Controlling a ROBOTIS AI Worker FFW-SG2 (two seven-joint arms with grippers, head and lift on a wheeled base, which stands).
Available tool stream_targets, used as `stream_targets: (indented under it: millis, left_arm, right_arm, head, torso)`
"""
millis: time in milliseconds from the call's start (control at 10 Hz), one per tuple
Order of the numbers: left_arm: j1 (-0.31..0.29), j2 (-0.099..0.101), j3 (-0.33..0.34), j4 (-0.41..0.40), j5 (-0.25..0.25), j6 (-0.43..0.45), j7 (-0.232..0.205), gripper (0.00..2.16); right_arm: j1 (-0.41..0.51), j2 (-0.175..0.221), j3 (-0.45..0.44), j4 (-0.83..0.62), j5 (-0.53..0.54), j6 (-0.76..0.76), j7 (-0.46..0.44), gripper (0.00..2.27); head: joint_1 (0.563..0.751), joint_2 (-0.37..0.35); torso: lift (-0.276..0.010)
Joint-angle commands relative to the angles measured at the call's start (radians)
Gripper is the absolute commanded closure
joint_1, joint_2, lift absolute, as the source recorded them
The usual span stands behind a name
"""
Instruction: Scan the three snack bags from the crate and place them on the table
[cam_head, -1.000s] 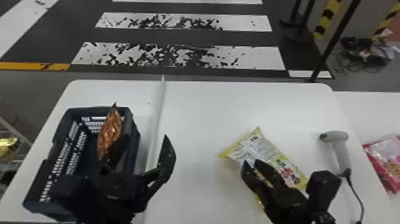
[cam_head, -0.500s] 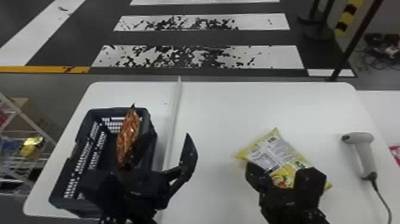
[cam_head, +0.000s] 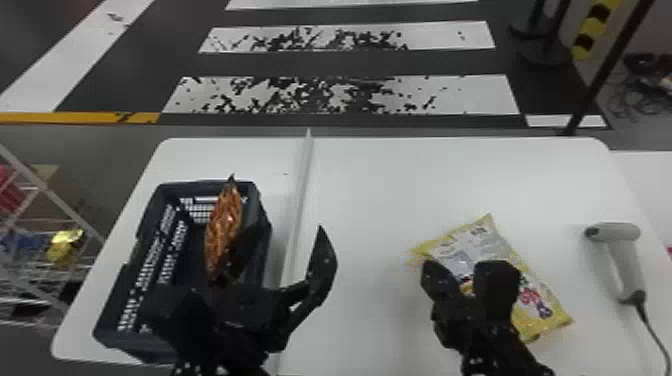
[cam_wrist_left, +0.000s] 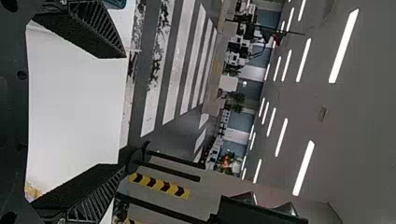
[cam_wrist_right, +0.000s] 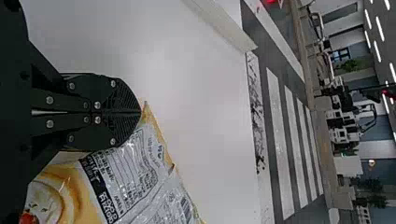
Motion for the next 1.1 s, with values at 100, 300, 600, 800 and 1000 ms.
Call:
stream_targets:
  millis: [100, 300, 600, 800, 1000]
  left_arm:
    - [-0.014, 0.019, 0.008, 0.014, 0.026, 0.000, 0.000, 0.03]
    - [-0.023, 0.022, 0.009, 0.027, 0.032, 0.000, 0.000, 0.03]
    - [-0.031, 0.024, 0.008, 0.031, 0.032, 0.000, 0.000, 0.03]
    - [-0.034, 0.022, 0.000, 0.034, 0.032, 0.000, 0.000, 0.03]
    - [-0.035, 0.021, -0.003, 0.037, 0.032, 0.003, 0.000, 0.03]
  right_arm:
    - [-0.052, 0.016, 0.001, 0.045, 0.009, -0.014, -0.091, 2.25]
    - [-0.069, 0.020, 0.001, 0.054, 0.009, -0.017, -0.128, 2.25]
    - [-0.070, 0.019, -0.024, 0.052, 0.002, -0.017, -0.137, 2.25]
    - [-0.057, 0.016, -0.061, 0.051, -0.011, -0.017, -0.137, 2.25]
    - [-0.035, 0.013, -0.073, 0.029, -0.019, -0.026, -0.134, 2.25]
  head:
    - [0.695, 0.080]
    - [0.695, 0.060]
    - [0.695, 0.050]
    - [0.695, 0.026]
    - [0.695, 0.001]
  torso:
    - [-0.062]
    - [-0.062]
    - [-0.062]
    - [-0.062]
    - [-0.062]
